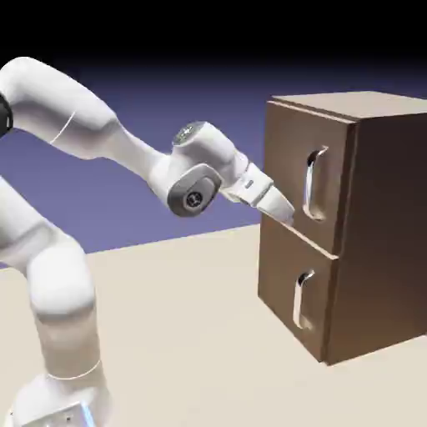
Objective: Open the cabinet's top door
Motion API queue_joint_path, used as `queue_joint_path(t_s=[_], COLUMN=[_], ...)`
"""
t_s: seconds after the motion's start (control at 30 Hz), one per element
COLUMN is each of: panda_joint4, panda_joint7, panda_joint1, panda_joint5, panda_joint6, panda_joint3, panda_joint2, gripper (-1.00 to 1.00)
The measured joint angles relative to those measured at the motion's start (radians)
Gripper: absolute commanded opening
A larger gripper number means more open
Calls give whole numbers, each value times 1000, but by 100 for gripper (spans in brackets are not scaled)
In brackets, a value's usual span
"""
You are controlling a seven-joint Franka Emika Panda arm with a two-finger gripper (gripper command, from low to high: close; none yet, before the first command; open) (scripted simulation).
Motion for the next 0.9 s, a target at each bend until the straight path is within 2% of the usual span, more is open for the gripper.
queue_joint_path(t_s=[0.9], panda_joint4=[61], panda_joint7=[-560], panda_joint1=[430], panda_joint5=[-1174], panda_joint6=[-187], panda_joint3=[-479], panda_joint2=[-284], gripper=[100])
